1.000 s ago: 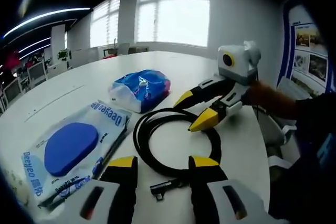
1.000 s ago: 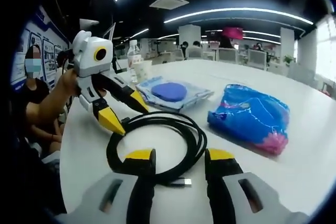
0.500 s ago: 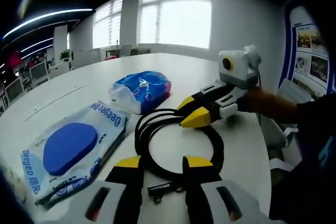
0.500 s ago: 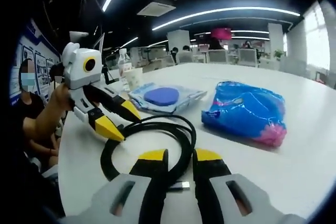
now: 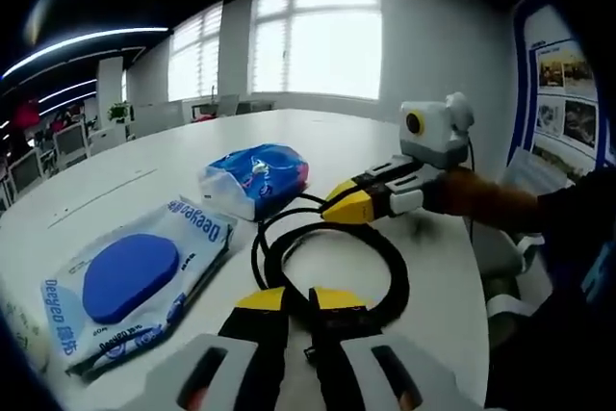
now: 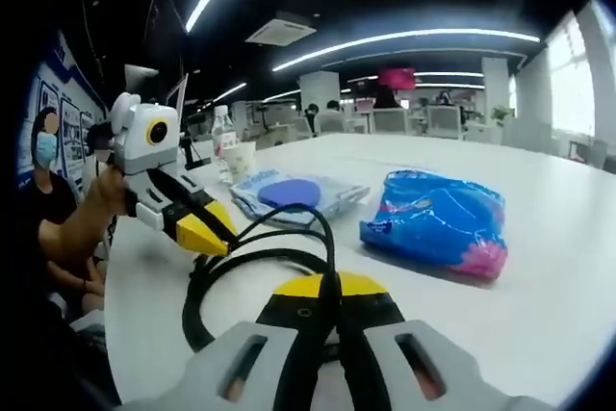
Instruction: Arrange the tabletop items into an orderly group along one side of the table until the central work area is clear of visible clutter.
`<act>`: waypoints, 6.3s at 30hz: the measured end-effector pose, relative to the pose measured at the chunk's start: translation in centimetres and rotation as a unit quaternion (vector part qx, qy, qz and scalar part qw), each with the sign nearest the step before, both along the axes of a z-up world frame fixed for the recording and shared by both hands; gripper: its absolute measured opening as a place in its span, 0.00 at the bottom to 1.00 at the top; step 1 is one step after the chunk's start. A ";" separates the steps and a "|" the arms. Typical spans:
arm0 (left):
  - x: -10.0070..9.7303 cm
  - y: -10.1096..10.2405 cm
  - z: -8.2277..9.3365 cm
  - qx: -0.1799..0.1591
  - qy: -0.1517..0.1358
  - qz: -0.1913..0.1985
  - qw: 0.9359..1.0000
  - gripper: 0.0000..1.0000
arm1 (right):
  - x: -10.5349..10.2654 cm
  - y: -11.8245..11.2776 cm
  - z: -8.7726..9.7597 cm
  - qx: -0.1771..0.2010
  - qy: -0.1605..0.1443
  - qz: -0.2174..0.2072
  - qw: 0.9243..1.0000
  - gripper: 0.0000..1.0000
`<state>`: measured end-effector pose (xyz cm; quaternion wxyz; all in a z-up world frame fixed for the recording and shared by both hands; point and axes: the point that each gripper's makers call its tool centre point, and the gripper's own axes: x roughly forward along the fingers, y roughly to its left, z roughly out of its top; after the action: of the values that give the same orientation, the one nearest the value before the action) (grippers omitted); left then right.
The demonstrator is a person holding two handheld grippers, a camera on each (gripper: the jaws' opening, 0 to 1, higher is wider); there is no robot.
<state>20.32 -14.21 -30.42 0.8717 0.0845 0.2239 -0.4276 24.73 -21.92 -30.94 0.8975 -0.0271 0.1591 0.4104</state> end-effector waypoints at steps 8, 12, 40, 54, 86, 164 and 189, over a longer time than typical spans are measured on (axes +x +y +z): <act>0.0 0.2 -0.1 0.003 -0.006 0.007 1.000 0.05 | 0.0 0.0 0.2 0.009 0.002 -0.006 1.000 0.00; 0.4 0.4 0.0 0.012 -0.012 0.007 1.000 0.05 | -0.1 -0.1 0.3 0.011 0.002 -0.007 1.000 0.01; 0.3 1.2 4.1 -0.001 -0.051 0.003 0.999 0.03 | -1.9 0.3 5.6 0.081 -0.004 0.003 0.997 0.00; -1.1 2.1 4.9 -0.002 -0.063 0.012 0.998 0.03 | -3.1 2.1 6.8 0.081 -0.016 0.019 0.996 0.00; -1.1 2.3 1.2 -0.010 0.002 0.008 1.000 0.03 | -1.5 2.8 2.7 0.046 0.028 0.017 0.998 0.00; -1.0 7.1 -0.3 0.045 -0.013 0.067 0.997 1.00 | -3.2 3.2 0.1 -0.063 -0.009 0.054 0.997 1.00; -1.9 8.3 0.4 0.036 -0.012 0.077 0.996 1.00 | -4.5 2.5 0.2 -0.067 0.004 0.051 0.996 1.00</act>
<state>18.39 -5.95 -30.04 0.9008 0.1037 0.2348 -0.3502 20.25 -19.40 -30.76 0.8708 -0.0936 0.1878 0.4446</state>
